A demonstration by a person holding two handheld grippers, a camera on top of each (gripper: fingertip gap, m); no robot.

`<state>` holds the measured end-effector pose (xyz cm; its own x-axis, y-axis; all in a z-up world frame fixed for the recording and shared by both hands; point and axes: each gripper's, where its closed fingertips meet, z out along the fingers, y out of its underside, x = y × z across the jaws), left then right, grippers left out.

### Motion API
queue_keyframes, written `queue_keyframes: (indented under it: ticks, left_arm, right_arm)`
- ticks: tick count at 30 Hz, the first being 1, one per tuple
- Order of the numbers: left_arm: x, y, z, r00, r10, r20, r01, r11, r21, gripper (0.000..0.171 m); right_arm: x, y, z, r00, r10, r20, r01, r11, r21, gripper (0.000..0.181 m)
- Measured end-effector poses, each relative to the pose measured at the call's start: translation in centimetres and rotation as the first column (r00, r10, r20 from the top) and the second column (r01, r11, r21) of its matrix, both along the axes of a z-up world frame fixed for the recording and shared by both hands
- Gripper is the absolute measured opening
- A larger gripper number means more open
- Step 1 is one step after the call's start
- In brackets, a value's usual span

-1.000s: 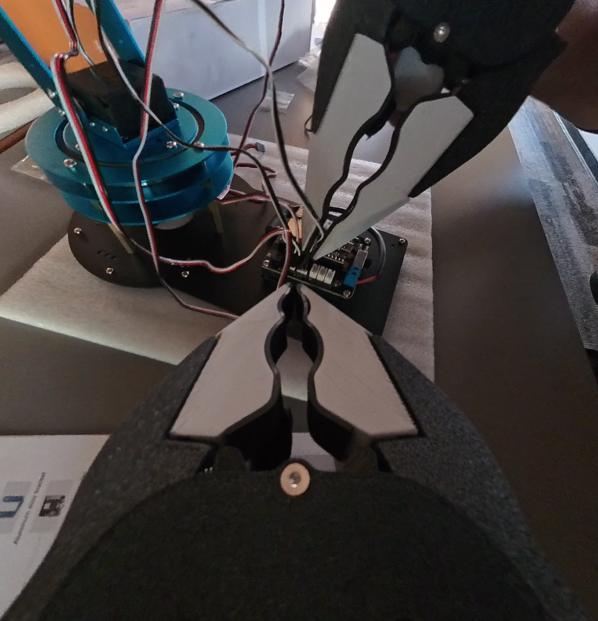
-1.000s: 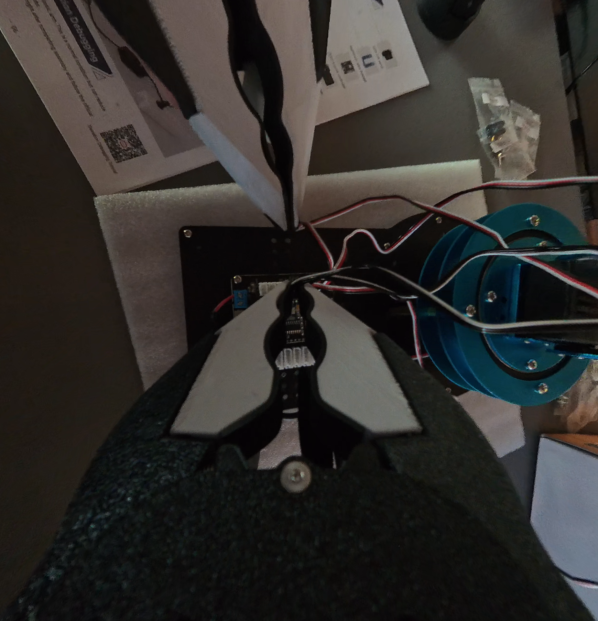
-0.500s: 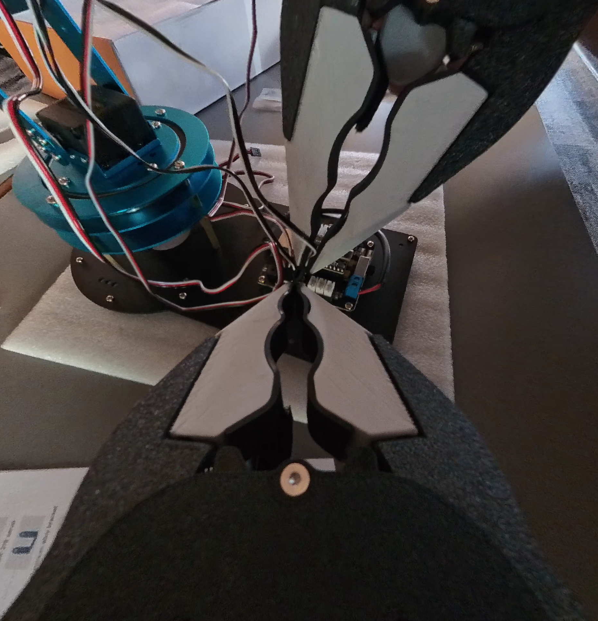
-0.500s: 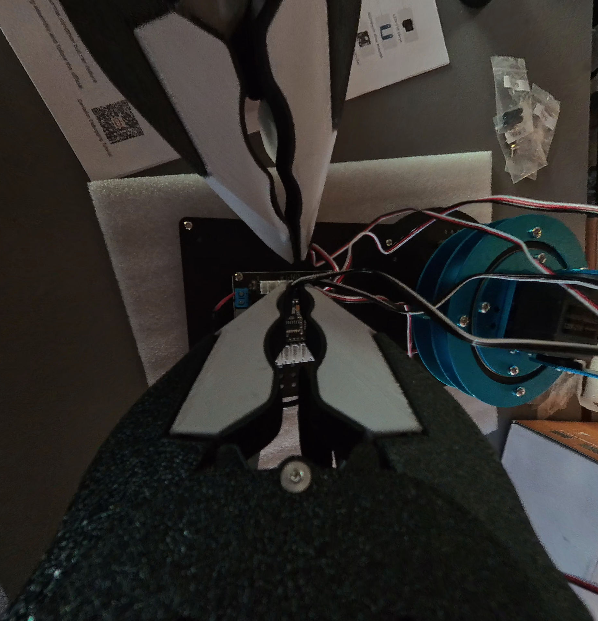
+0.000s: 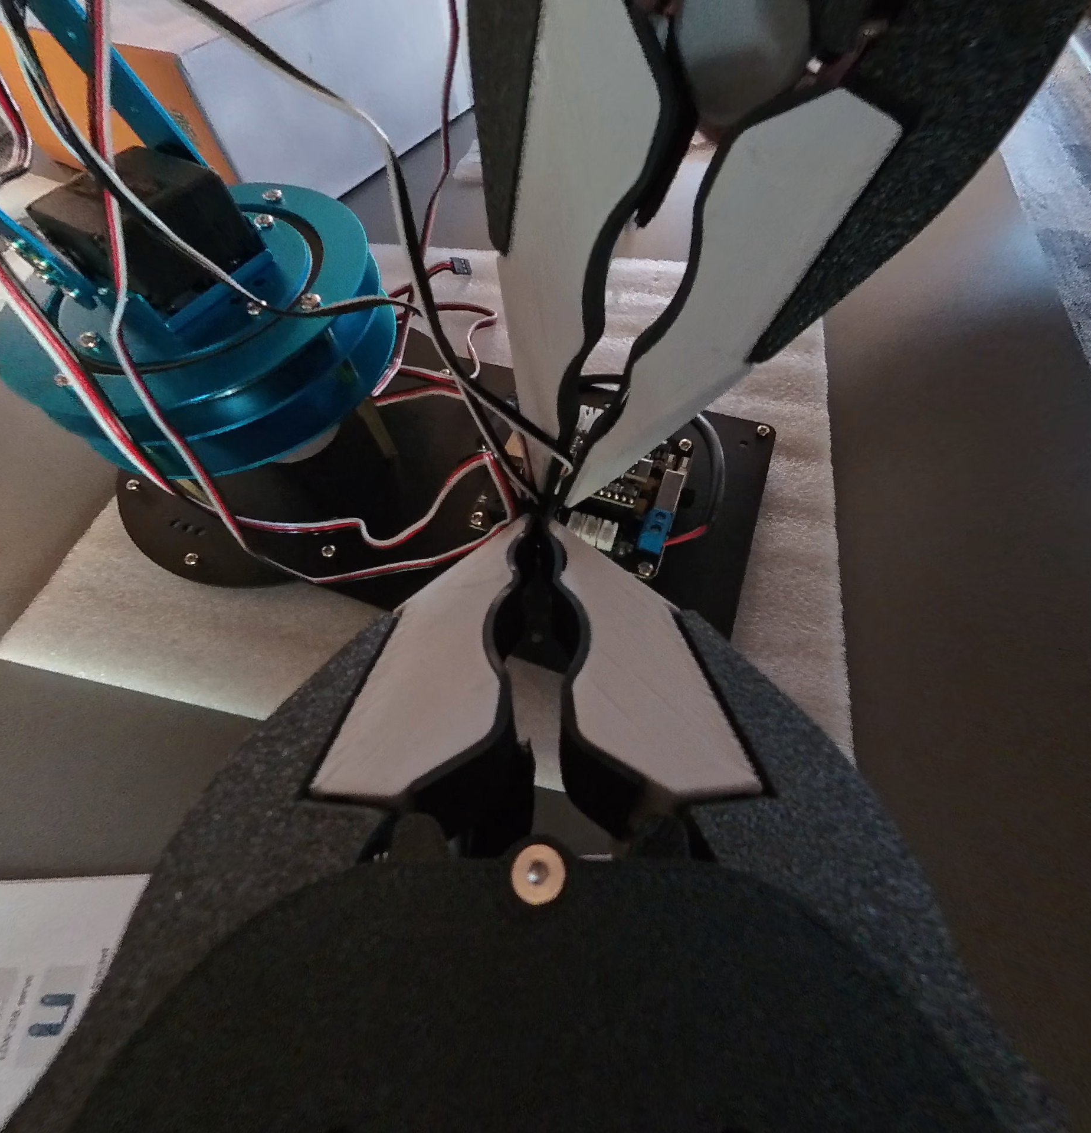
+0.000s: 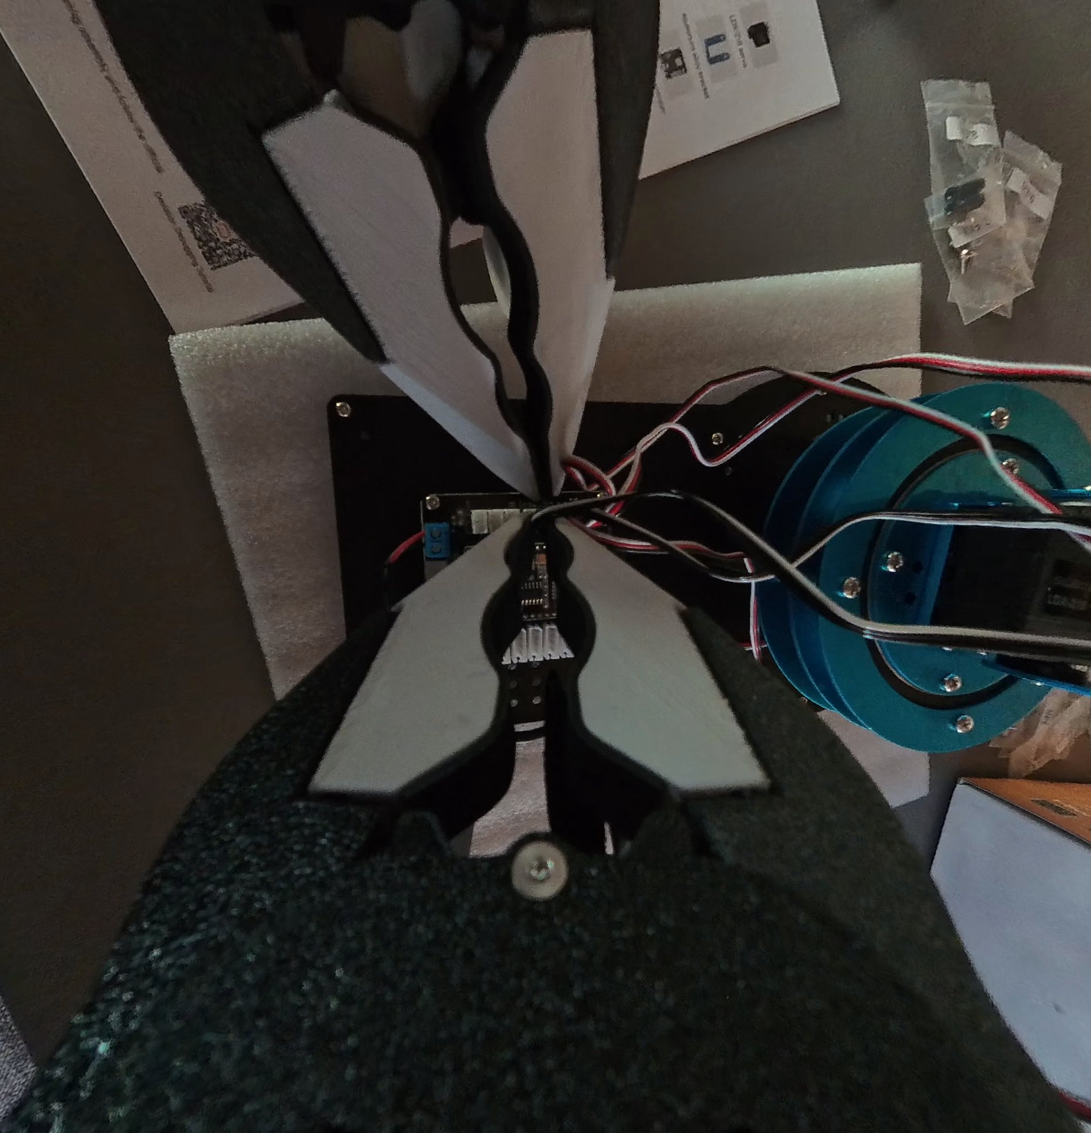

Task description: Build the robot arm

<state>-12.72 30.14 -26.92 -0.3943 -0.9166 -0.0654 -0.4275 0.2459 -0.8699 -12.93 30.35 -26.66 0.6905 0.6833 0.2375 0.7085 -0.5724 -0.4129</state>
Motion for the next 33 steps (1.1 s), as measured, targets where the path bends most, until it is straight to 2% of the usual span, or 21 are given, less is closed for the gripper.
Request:
queue_keyframes:
  ticks: [3, 7, 12, 17, 22, 25, 28, 29, 33]
  left_arm:
    - [0.1, 0.2, 0.1, 1.0, 0.007, -0.002, -0.007, 1.0, -0.021, 0.0]
    - [0.0, 0.8, 1.2, 1.0, 0.009, 0.029, -0.006, 0.996, -0.09, 0.0]
    - [-0.3, 0.1, 3.4, 0.997, -0.032, 0.075, 0.049, 0.968, -0.245, 0.0]
    - [-0.4, -0.8, 3.7, 0.996, -0.071, 0.051, 0.084, 0.933, -0.351, 0.006]
    - [-0.8, -1.5, 3.7, 0.989, -0.126, 0.074, 0.142, 0.944, -0.299, 0.015]
    - [-0.6, -1.4, 3.6, 0.99, -0.117, 0.075, 0.134, 0.953, -0.273, 0.017]
    - [-0.2, -1.6, 3.5, 0.991, -0.111, 0.079, 0.128, 0.957, -0.261, 0.012]
    - [-0.1, -1.4, 3.5, 0.992, -0.097, 0.082, 0.115, 0.96, -0.254, 0.005]
    - [0.0, -1.1, 3.5, 0.991, -0.083, 0.105, 0.103, 0.973, -0.208, 0.0]
  right_arm:
    - [0.0, 0.0, 0.0, 0.999, 0.026, 0.034, -0.027, 0.999, 0.023, 0.001]
    - [0.0, 0.0, -0.1, 0.979, 0.096, 0.178, -0.114, 0.989, 0.093, 0.001]
    - [0.0, 0.1, 0.0, 0.988, 0.072, 0.139, -0.089, 0.988, 0.123, 0.002]
    - [-0.1, 0.1, 0.0, 0.985, 0.073, 0.158, -0.097, 0.984, 0.151, 0.002]
    - [-0.1, 0.1, 0.0, 0.991, 0.063, 0.12, -0.08, 0.986, 0.145, 0.002]
    - [-0.1, 0.1, 0.0, 0.988, 0.069, 0.14, -0.09, 0.985, 0.148, 0.002]
    - [0.0, 0.1, 0.0, 0.987, 0.067, 0.145, -0.089, 0.985, 0.146, 0.002]
    - [0.0, 0.1, 0.0, 0.99, 0.06, 0.13, -0.079, 0.986, 0.145, 0.002]
    - [-0.1, 0.1, 0.1, 0.997, 0.042, 0.068, -0.053, 0.985, 0.164, 0.002]
